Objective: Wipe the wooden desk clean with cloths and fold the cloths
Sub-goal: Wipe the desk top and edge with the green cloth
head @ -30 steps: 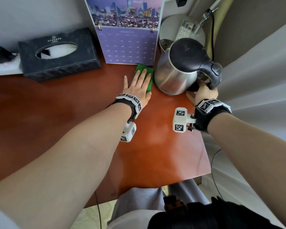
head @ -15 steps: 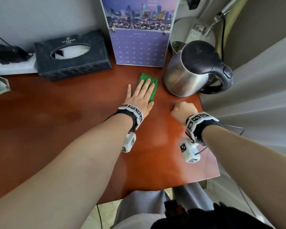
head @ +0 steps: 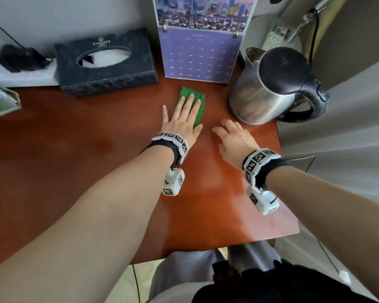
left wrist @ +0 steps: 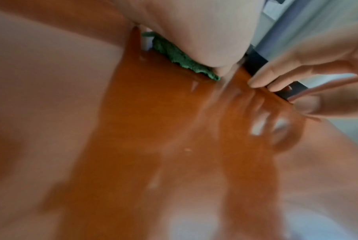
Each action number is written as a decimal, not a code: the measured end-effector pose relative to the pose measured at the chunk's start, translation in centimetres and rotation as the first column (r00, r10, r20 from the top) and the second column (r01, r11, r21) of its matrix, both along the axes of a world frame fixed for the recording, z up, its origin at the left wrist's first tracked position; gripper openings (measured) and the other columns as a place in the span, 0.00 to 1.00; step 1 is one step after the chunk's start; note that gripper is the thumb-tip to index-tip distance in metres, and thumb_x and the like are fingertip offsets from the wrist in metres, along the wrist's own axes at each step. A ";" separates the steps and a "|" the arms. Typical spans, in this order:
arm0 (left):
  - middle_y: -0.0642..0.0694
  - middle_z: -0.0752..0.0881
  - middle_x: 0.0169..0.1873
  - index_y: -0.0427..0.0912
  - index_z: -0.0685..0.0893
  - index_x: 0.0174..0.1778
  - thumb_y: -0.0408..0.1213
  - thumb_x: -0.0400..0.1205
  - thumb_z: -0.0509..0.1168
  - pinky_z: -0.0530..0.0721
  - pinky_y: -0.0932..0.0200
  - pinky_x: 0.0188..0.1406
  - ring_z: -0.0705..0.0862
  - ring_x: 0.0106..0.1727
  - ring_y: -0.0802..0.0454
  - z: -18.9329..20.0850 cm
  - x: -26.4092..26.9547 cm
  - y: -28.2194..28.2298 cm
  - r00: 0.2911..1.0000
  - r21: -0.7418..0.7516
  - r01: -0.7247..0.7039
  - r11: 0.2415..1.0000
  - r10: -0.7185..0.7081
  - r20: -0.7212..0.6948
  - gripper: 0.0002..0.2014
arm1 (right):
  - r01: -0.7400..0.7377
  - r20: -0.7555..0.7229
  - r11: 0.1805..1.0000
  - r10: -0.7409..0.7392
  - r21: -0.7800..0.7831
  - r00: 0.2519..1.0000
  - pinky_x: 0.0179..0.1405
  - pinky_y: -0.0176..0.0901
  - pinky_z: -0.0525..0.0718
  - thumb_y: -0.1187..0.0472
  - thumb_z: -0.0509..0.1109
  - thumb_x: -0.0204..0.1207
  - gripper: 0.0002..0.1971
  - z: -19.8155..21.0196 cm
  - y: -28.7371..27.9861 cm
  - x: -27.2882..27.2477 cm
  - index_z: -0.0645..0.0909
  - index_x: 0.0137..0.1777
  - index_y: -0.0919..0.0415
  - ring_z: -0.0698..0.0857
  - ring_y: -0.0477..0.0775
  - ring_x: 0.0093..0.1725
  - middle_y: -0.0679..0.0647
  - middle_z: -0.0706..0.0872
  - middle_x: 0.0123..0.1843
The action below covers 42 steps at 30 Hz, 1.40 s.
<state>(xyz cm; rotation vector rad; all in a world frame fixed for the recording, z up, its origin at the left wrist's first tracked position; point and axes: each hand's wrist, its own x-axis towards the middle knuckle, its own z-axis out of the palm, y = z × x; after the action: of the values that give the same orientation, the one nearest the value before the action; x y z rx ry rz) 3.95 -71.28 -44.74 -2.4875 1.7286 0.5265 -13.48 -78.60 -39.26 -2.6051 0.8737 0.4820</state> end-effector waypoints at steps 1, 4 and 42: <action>0.55 0.38 0.86 0.55 0.39 0.87 0.58 0.88 0.45 0.45 0.26 0.81 0.38 0.87 0.52 0.0 0.8 0.7 1.000 0.006 -0.028 1.000 0.028 0.002 0.33 | -0.008 0.003 0.999 0.008 0.036 1.000 0.79 0.59 0.65 0.57 0.63 0.79 0.31 -0.1 0.3 0.4 0.61 0.83 0.52 0.60 0.64 0.81 0.59 0.56 0.84; 0.56 0.35 0.86 0.55 0.37 0.86 0.58 0.88 0.43 0.44 0.27 0.82 0.36 0.86 0.52 0.2 2.8 2.4 0.997 0.021 -0.083 0.996 0.082 0.015 0.33 | -0.061 -0.086 0.995 0.068 0.084 0.994 0.84 0.60 0.50 0.52 0.59 0.83 0.36 -0.8 1.3 0.7 0.46 0.87 0.50 0.44 0.61 0.86 0.57 0.37 0.87; 0.51 0.35 0.86 0.51 0.40 0.87 0.56 0.88 0.47 0.42 0.26 0.80 0.35 0.86 0.46 1.4 -10.0 4.9 0.971 0.041 0.187 0.982 -0.178 -0.161 0.35 | 0.172 -0.210 0.983 -0.156 0.063 0.965 0.80 0.74 0.49 0.50 0.56 0.84 0.40 -1.1 7.5 -12.8 0.29 0.82 0.37 0.36 0.61 0.86 0.43 0.27 0.84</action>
<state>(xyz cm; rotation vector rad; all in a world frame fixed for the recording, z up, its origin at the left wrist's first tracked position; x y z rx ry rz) -6.07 -66.42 -43.35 -2.2737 1.9441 0.7600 -26.27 -71.09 -40.36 -2.4147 1.1016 0.7315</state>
